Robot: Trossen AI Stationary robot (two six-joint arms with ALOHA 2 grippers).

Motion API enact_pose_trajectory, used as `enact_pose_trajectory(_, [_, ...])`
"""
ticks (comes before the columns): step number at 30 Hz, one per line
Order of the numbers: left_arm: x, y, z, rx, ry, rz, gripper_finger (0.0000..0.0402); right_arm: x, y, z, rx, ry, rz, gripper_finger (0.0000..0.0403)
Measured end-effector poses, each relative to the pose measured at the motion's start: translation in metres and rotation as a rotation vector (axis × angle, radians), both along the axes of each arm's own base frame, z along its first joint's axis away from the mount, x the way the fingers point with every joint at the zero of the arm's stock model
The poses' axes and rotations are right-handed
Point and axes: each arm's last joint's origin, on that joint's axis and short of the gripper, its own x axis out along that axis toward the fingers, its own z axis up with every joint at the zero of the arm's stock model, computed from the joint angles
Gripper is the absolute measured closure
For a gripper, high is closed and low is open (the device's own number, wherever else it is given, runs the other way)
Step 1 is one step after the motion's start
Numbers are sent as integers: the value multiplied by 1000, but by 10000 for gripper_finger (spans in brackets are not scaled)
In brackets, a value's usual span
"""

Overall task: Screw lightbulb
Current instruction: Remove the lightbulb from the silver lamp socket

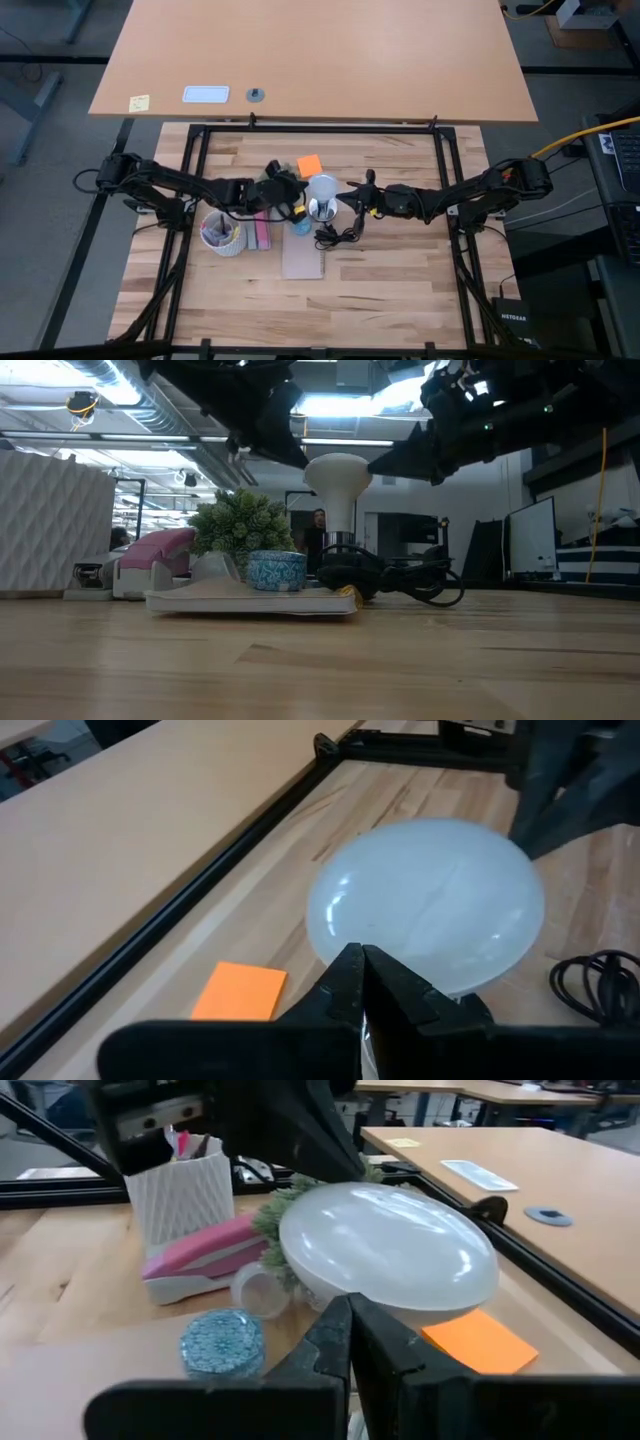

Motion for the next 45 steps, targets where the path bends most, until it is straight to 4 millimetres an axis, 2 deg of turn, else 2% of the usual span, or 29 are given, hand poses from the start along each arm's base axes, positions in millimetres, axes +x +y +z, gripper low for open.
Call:
enact_pose_trajectory(13, [1, -18, 1, -27, -19, -86, 402, -1, -4, -1, -22, 5, -110, 391])
enact_pose_trajectory(27, [1, -19, 2, -12, -23, -78, 401, -1, -3, -1, -22, 5, -110, 391])
enact_pose_trajectory(45, [2, -17, 4, 34, -44, -32, 401, -2, 1, -10, 65, 95, 31, 391])
